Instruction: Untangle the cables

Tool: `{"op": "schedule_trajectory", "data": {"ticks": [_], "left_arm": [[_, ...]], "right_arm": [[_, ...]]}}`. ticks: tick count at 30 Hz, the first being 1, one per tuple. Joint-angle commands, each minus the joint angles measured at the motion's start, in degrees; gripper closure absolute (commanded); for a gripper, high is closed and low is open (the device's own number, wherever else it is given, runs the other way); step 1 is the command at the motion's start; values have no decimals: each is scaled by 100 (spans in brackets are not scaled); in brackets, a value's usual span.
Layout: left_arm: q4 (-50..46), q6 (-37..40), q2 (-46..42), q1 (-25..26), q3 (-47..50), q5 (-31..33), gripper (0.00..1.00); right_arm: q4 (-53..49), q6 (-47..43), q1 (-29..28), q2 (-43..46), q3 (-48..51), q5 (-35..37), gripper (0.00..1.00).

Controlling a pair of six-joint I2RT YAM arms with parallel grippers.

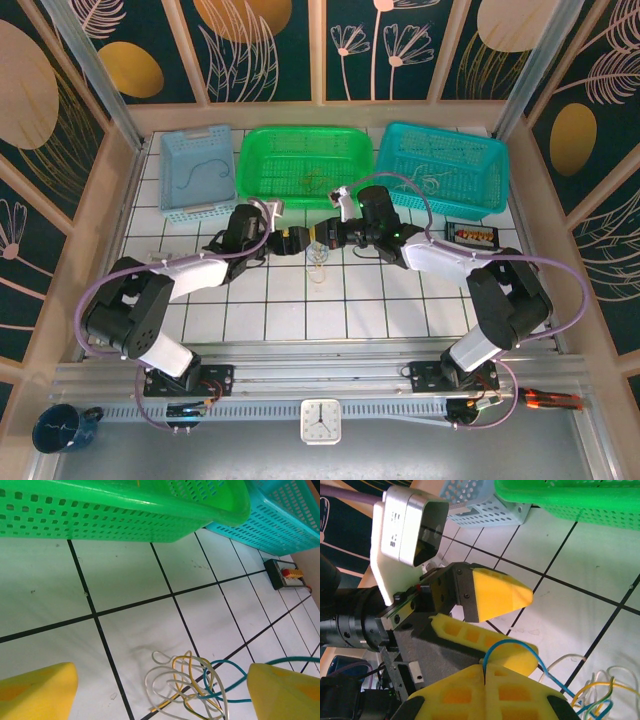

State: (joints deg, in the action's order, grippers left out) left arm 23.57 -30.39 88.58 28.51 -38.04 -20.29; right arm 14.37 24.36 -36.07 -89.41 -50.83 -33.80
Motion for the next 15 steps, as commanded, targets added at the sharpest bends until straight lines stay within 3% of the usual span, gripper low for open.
{"op": "schedule_trajectory", "data": {"ticks": [1,4,15], "left_arm": [[363,200,-168,49,132,-189,11],[405,257,-200,49,191,-212,4],[523,314,-385,49,372,-150,4]], "right_arm": [[41,-110,83,-41,-118,-71,100],[-54,-184,144,-41,-151,-65,100],[-271,-437,320,-169,-316,-520,100]]}}
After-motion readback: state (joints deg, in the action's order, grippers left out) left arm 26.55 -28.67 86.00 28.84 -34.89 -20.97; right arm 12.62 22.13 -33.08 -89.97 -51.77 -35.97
